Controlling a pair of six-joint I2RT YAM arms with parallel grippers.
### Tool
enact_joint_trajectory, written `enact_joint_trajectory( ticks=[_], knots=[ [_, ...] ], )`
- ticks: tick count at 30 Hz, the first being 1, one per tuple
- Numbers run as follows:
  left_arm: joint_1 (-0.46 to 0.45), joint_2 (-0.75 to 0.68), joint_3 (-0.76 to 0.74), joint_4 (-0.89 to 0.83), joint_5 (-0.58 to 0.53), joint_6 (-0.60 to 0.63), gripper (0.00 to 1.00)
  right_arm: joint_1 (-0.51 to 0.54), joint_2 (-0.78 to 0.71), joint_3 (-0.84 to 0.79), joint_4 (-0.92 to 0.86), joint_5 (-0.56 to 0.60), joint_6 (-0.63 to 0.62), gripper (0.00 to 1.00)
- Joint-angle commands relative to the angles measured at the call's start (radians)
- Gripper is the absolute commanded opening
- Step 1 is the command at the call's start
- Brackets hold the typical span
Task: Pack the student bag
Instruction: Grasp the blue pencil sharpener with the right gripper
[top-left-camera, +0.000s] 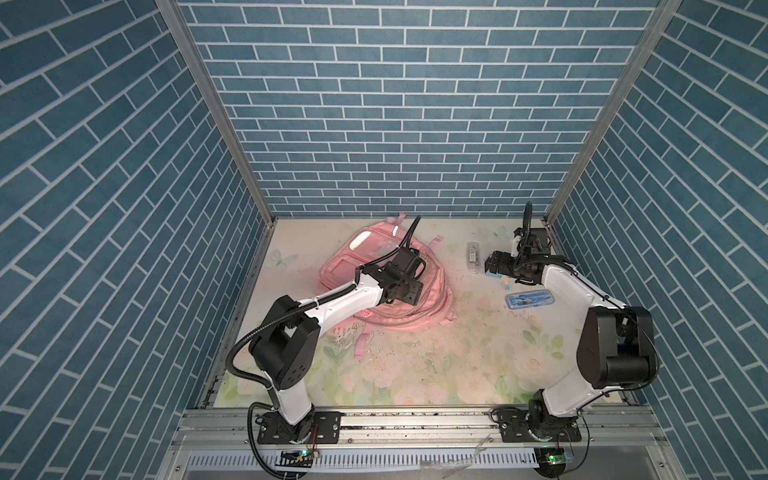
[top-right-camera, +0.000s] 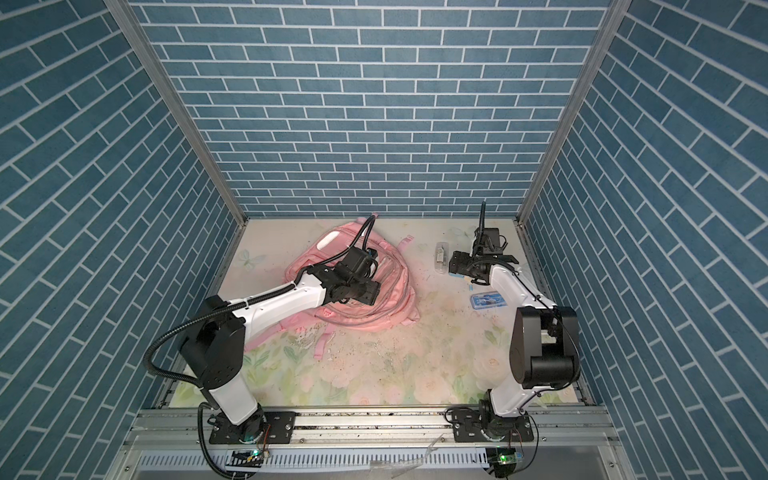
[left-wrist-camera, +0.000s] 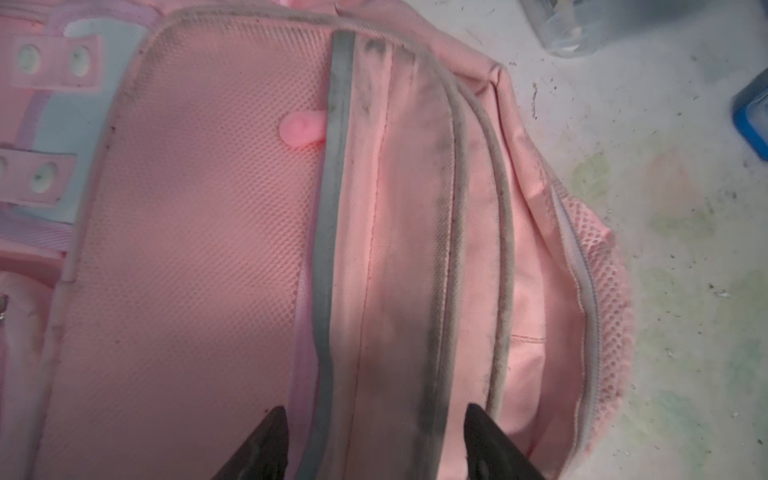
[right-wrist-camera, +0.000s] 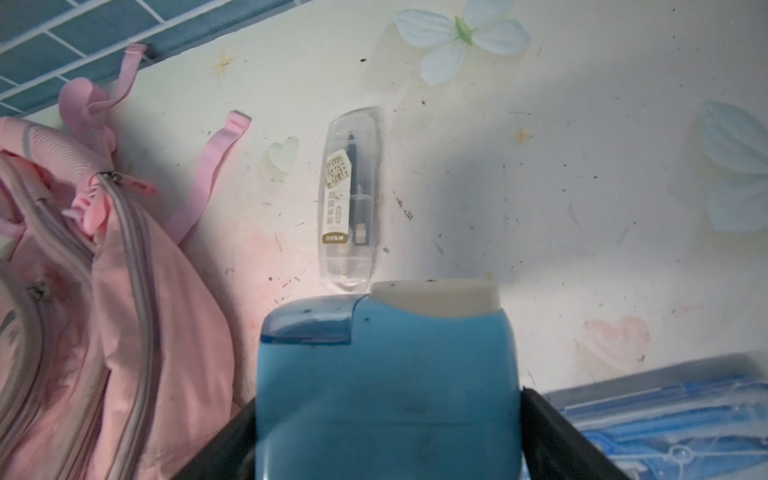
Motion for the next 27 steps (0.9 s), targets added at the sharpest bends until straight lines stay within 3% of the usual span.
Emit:
enact_joint_trajectory(
  ticks=[1, 6, 8, 12, 17, 21, 23, 27],
  knots=[
    [-0.02, 0.022, 0.042, -0.035, -0.049, 0.026, 0.69, 0.008, -0.069, -0.063, 0.046, -0.093, 0.038, 0.65],
    [-0.026, 0.08, 0.102, -0.108, -0.211, -0.016, 0.64, 0.034, -0.149, -0.138, 0.065, -0.104, 0.086, 0.63],
    [-0.027, 0.084, 0.121, -0.12, -0.238, -0.028, 0.52, 0.057, -0.171, -0.155, 0.072, -0.113, 0.099, 0.62],
    [-0.024, 0.023, 0.11, -0.067, -0.248, -0.031, 0.16, 0.101, -0.19, -0.187, 0.103, -0.092, 0.125, 0.63],
    [-0.002, -0.004, 0.114, -0.066, -0.201, -0.028, 0.07, 0.104, -0.122, -0.135, 0.013, 0.029, 0.121, 0.77],
    [0.01, -0.022, 0.095, -0.046, -0.136, -0.038, 0.02, 0.126, -0.07, -0.08, -0.091, 0.101, 0.207, 0.86],
    [0.013, -0.03, 0.09, -0.037, -0.113, -0.043, 0.01, 0.164, -0.074, -0.096, -0.044, 0.082, 0.155, 0.88],
    [0.023, -0.058, 0.08, -0.032, -0.088, -0.024, 0.0, 0.188, -0.078, -0.075, -0.007, 0.03, -0.133, 0.88]
  ],
)
